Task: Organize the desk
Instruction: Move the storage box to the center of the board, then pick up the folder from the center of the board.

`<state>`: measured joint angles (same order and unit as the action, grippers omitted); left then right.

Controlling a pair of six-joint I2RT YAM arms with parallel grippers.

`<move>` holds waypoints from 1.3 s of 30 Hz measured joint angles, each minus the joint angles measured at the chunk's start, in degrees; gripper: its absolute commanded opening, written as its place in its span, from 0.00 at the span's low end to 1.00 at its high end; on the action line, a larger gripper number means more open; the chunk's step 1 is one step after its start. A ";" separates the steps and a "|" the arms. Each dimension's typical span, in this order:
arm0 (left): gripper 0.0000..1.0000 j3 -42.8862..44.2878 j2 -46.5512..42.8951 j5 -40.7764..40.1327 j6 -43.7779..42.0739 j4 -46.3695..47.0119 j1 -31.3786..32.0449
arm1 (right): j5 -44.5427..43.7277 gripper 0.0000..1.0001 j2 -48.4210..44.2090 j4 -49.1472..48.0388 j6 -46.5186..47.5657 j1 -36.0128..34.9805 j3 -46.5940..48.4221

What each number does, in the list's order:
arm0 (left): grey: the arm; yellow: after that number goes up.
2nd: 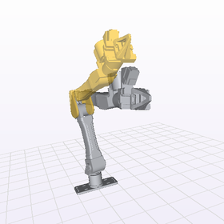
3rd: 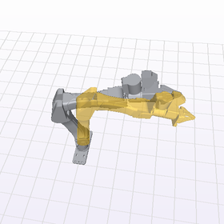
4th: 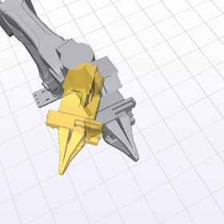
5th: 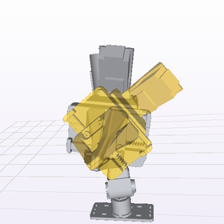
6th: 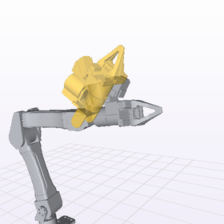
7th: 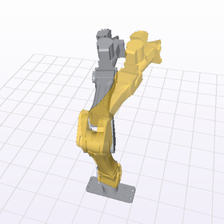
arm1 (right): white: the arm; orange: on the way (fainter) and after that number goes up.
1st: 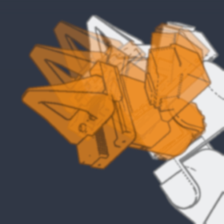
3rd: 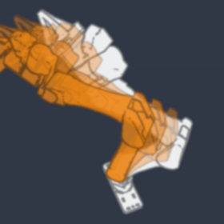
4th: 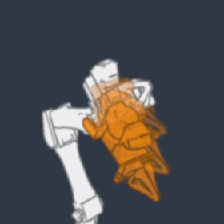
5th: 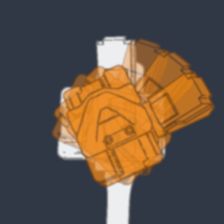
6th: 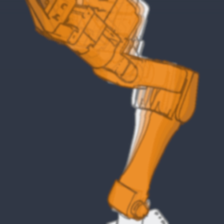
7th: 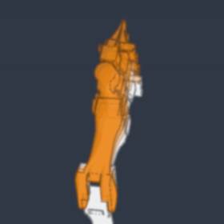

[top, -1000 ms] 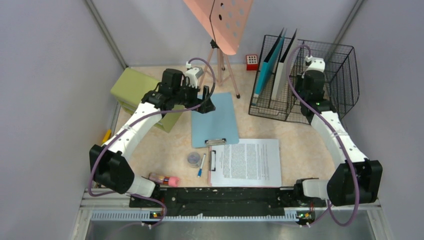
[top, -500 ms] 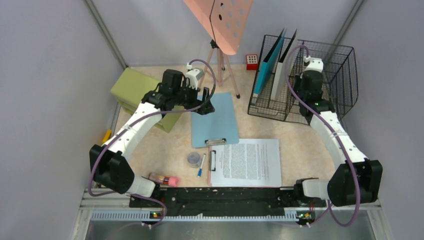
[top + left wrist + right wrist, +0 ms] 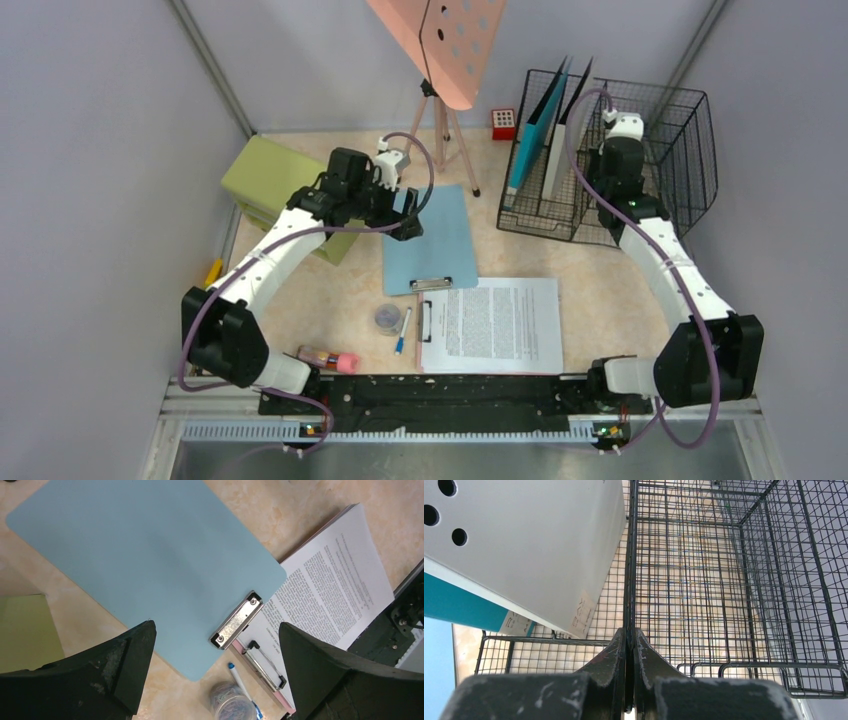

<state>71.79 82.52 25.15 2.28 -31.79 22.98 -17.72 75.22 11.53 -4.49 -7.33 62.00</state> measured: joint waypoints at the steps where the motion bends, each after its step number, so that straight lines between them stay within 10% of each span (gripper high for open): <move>1: 0.98 -0.44 0.00 -0.26 -1.01 -0.17 0.00 | 0.00 0.10 0.00 0.11 0.00 0.00 0.00; 13: 0.98 -8.13 -2.40 -10.84 -16.22 -2.97 8.76 | 6.69 0.87 0.33 1.73 4.33 -2.29 1.25; 39: 0.98 -10.40 0.28 -18.73 -10.80 -6.45 6.29 | 29.55 0.89 -16.09 12.57 10.05 -5.66 6.05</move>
<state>61.39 82.81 6.42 -8.51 -38.24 29.28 11.84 59.13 24.10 5.56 -12.99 68.05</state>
